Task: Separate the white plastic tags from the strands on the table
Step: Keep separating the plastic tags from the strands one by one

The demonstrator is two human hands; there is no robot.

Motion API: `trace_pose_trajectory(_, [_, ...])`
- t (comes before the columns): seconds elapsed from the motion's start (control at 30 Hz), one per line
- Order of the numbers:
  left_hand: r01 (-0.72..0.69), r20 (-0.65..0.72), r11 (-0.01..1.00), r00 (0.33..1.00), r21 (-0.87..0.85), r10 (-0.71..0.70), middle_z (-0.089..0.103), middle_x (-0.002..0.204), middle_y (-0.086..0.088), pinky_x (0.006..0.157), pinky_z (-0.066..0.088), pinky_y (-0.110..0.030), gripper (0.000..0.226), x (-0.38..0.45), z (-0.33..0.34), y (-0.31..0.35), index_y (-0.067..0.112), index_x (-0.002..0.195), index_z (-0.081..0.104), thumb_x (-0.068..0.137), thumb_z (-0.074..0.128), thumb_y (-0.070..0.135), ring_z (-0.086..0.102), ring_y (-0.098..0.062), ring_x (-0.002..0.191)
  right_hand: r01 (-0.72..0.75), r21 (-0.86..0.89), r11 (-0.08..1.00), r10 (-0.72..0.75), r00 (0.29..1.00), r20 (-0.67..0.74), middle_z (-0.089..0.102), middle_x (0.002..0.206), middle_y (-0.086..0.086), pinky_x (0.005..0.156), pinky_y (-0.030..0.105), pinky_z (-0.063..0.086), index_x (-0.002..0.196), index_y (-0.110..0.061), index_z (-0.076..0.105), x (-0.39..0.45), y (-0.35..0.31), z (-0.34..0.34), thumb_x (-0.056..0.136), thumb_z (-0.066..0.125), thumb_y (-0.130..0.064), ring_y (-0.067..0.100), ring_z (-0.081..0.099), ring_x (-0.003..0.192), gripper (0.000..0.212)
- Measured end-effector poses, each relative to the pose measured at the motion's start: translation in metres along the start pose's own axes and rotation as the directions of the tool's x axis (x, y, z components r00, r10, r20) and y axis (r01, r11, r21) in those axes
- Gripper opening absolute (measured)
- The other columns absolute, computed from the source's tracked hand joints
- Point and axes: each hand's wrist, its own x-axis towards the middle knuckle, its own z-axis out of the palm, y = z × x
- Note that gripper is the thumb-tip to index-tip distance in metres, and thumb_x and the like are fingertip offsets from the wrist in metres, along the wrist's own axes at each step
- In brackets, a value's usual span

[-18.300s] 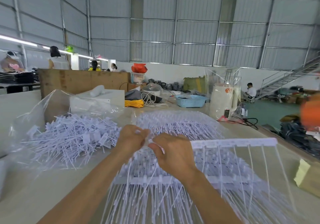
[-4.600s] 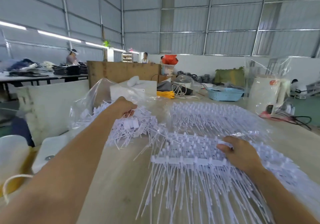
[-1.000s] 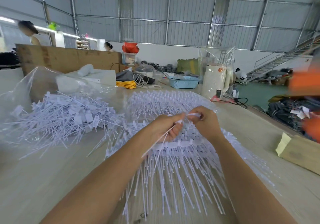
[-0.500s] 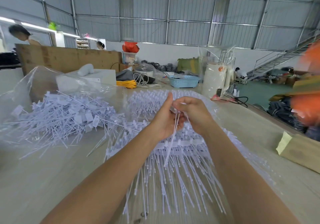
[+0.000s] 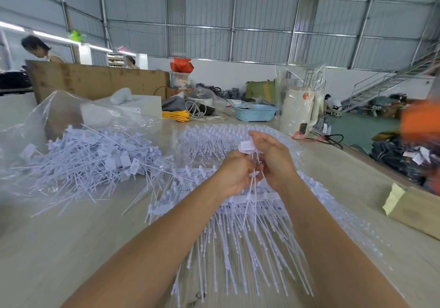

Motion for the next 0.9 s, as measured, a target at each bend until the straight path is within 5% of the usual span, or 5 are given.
trace_pose_trajectory(0.2, [-0.075,-0.149,0.945,0.988,-0.317,0.029,0.051,0.062,-0.007,0.054,0.044,-0.029,0.033,0.007,-0.009,0.022,0.000,0.075,0.053,0.089,0.030,-0.018,0.050,-0.013,0.042,-0.025,0.011,1.000,0.025,1.000,0.003,0.068,0.098,0.003,0.072,0.030,0.053,0.102,-0.014,0.063,0.005,0.002,-0.010,0.091,0.056,-0.040,0.021,0.067,0.086,0.030])
trace_pose_trajectory(0.33, [-0.100,-0.161,0.796,0.987,-0.596,0.003,0.044,0.059,0.002,0.033,0.026,-0.010,0.027,0.011,-0.028,0.043,0.003,0.086,0.050,0.103,0.031,0.010,0.032,-0.001,0.029,-0.061,-0.072,0.996,0.058,0.997,-0.043,0.066,0.088,0.003,0.064,0.026,0.051,0.094,-0.012,0.063,0.007,0.017,-0.017,0.091,0.058,-0.034,0.019,0.063,0.073,0.023])
trace_pose_trajectory(0.57, [0.085,-0.549,0.977,0.835,0.193,0.036,0.042,0.045,-0.003,0.031,0.019,-0.009,0.023,0.019,-0.097,0.078,0.003,0.095,0.059,0.095,0.036,0.002,0.031,-0.011,0.031,0.066,-0.384,0.921,-0.069,0.998,0.006,0.062,0.068,0.012,0.049,0.024,0.051,0.087,0.003,0.063,0.018,0.065,-0.018,0.090,0.060,-0.006,0.012,0.056,0.045,0.010])
trace_pose_trajectory(0.7, [0.400,-0.576,0.485,0.763,0.777,0.294,0.063,0.108,-0.022,0.060,0.048,-0.028,0.032,0.010,-0.163,0.082,-0.004,0.121,0.056,0.092,0.046,0.002,0.062,-0.031,0.084,0.078,-0.410,0.909,-0.064,0.997,0.049,0.065,0.066,0.006,0.061,0.039,0.052,0.079,-0.006,0.065,0.024,0.074,-0.019,0.087,0.063,-0.003,0.022,0.059,0.055,0.009])
trace_pose_trajectory(0.9, [0.545,-0.442,-0.160,0.791,0.823,0.423,0.060,0.121,-0.014,0.090,0.047,-0.029,0.028,0.002,-0.226,0.084,0.000,0.116,0.058,0.089,0.051,-0.004,0.058,-0.027,0.113,0.060,-0.410,0.910,-0.047,0.998,0.042,0.066,0.073,0.013,0.064,0.041,0.050,0.077,-0.008,0.065,0.026,0.076,-0.018,0.086,0.062,0.003,0.031,0.062,0.066,0.015])
